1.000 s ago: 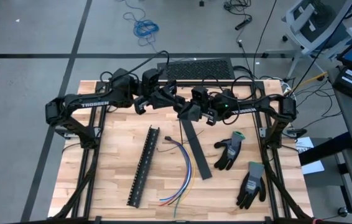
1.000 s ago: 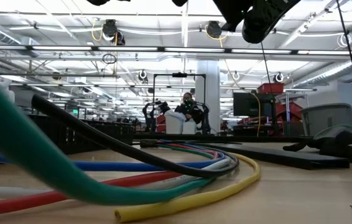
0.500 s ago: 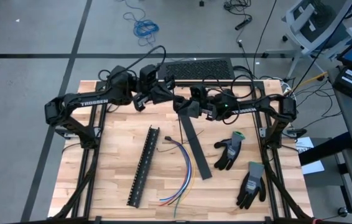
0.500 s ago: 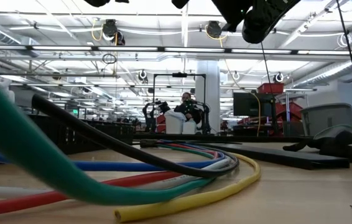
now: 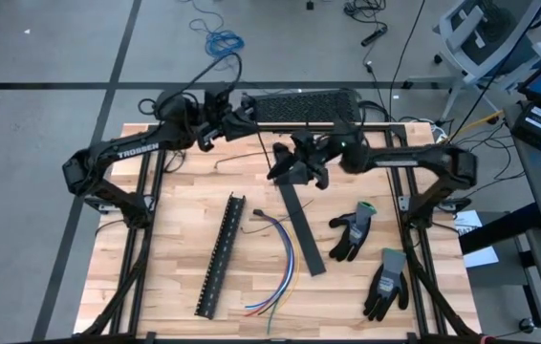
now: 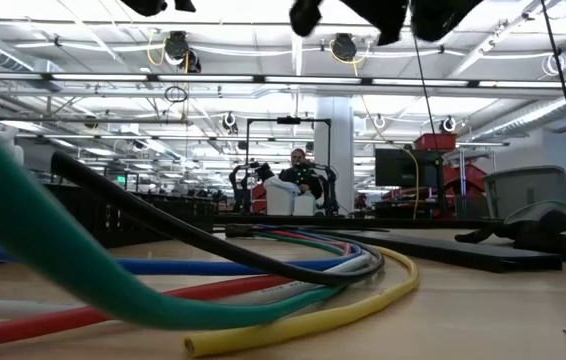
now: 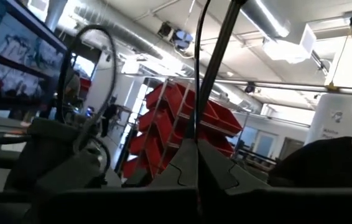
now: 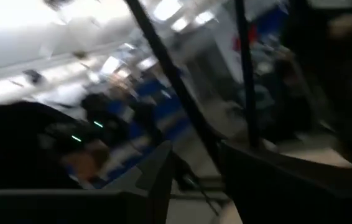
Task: Ziptie cables
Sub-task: Wrap the black zip tie on the cables
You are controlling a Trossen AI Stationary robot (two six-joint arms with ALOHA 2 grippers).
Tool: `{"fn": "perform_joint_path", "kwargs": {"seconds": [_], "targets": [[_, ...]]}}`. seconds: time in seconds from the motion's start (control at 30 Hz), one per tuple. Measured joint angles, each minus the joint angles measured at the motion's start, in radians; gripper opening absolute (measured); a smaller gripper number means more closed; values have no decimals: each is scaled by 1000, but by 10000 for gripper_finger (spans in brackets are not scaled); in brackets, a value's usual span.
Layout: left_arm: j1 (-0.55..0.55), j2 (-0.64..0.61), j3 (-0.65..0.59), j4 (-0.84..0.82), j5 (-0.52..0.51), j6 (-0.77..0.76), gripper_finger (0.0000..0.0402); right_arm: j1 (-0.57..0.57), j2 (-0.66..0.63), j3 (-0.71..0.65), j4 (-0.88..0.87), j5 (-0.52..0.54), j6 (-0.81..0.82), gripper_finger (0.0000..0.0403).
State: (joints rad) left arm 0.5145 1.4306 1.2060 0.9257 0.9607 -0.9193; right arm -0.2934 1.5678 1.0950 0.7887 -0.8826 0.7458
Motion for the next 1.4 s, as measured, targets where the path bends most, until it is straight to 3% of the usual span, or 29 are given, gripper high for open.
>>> {"fn": "perform_joint_path", "kwargs": {"seconds": [0.1,0.17,0.23,0.37,0.47,0.57,0.8,1.0,1.13,1.4], "targets": [[5,-5,0,-3,0,0,0,-53,-121,0,-403,75,-246,125],[2,-6,0,-34,-6,11,0,-88,-213,9,-669,240,-422,125],[-9,-7,0,-99,-40,71,0,-100,-304,31,-862,474,-553,125],[-59,-10,0,-375,-260,372,0,-56,-435,74,-980,846,-722,125],[-110,-5,0,-544,-488,554,0,-3,-468,76,-987,974,-765,125],[-158,6,0,-585,-638,646,0,23,-456,74,-992,986,-764,125],[-223,6,0,-637,-650,721,0,40,-362,73,-868,984,-755,126],[-252,7,0,-745,-658,748,0,40,-357,73,-771,955,-712,126],[-253,8,0,-687,-696,752,0,50,-362,74,-779,903,-659,126],[-247,6,0,-646,-707,745,0,80,-349,74,-741,908,-654,126]]}}
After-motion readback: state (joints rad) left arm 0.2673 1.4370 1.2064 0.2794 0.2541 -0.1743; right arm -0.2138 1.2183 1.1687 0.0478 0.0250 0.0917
